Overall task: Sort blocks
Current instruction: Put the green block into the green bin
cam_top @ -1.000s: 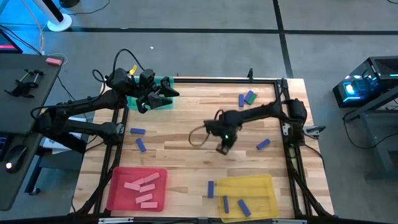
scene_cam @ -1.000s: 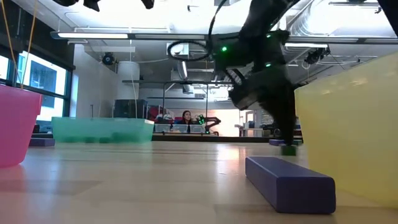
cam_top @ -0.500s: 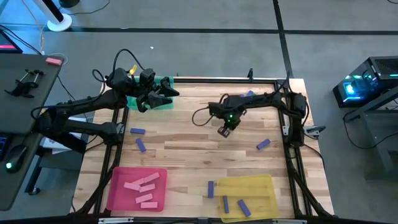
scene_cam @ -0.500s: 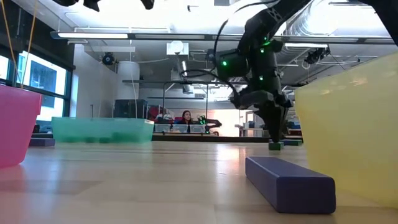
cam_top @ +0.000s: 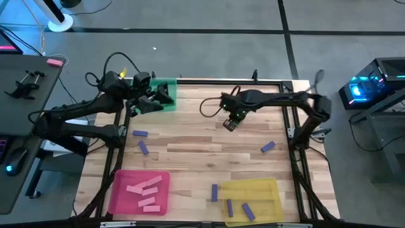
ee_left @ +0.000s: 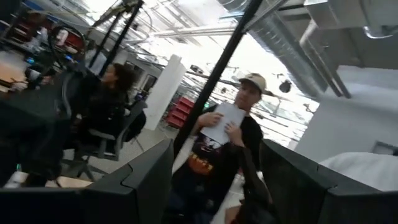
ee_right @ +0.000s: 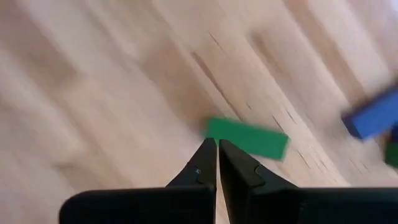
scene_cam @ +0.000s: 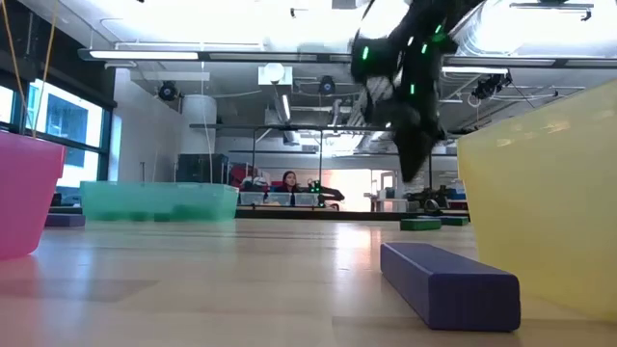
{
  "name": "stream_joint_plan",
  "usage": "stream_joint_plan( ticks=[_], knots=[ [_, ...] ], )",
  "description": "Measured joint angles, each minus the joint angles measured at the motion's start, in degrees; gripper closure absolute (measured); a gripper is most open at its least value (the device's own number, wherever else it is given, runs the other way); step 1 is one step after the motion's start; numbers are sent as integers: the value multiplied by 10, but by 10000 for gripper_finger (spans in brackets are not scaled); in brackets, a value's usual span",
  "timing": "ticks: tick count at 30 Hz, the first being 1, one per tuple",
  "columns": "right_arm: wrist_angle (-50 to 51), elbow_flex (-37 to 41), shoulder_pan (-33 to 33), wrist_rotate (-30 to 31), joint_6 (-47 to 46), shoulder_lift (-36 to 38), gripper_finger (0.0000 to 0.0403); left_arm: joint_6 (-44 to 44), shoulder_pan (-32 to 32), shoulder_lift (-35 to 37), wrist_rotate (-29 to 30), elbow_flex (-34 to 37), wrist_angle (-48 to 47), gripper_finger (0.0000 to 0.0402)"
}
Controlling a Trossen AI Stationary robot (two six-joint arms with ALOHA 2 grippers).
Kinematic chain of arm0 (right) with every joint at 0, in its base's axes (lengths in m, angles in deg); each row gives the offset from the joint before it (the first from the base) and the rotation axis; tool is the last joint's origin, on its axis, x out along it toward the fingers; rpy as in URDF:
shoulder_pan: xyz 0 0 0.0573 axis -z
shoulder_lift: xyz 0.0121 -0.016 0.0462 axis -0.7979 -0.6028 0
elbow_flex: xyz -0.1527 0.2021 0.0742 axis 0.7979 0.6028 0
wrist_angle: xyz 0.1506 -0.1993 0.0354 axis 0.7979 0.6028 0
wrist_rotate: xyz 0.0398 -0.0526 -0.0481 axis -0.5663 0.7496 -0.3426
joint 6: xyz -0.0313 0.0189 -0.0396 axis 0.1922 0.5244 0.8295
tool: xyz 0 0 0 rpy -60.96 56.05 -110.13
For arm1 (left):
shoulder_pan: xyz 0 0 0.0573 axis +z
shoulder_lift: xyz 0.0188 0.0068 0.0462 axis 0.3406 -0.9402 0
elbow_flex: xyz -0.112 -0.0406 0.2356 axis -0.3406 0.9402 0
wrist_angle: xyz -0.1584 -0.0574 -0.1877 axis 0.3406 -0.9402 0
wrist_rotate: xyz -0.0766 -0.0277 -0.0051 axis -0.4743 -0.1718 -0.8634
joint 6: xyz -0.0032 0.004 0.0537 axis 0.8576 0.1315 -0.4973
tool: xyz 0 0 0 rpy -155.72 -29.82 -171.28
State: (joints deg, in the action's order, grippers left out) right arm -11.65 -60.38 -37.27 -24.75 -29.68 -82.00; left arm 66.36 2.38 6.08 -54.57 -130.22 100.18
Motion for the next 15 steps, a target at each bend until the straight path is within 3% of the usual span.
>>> stream_joint_plan(
  ticks=[7,11,15],
  knots=[
    [-42,-1,-5,11,-2,73,403,-34,-1,35,7,0,-109,177],
    [-40,-1,-2,40,-60,91,400,-46,-1,48,7,0,-174,177],
    [-14,-1,6,3,-42,87,367,-63,-1,50,12,0,-236,177]
  ],
)
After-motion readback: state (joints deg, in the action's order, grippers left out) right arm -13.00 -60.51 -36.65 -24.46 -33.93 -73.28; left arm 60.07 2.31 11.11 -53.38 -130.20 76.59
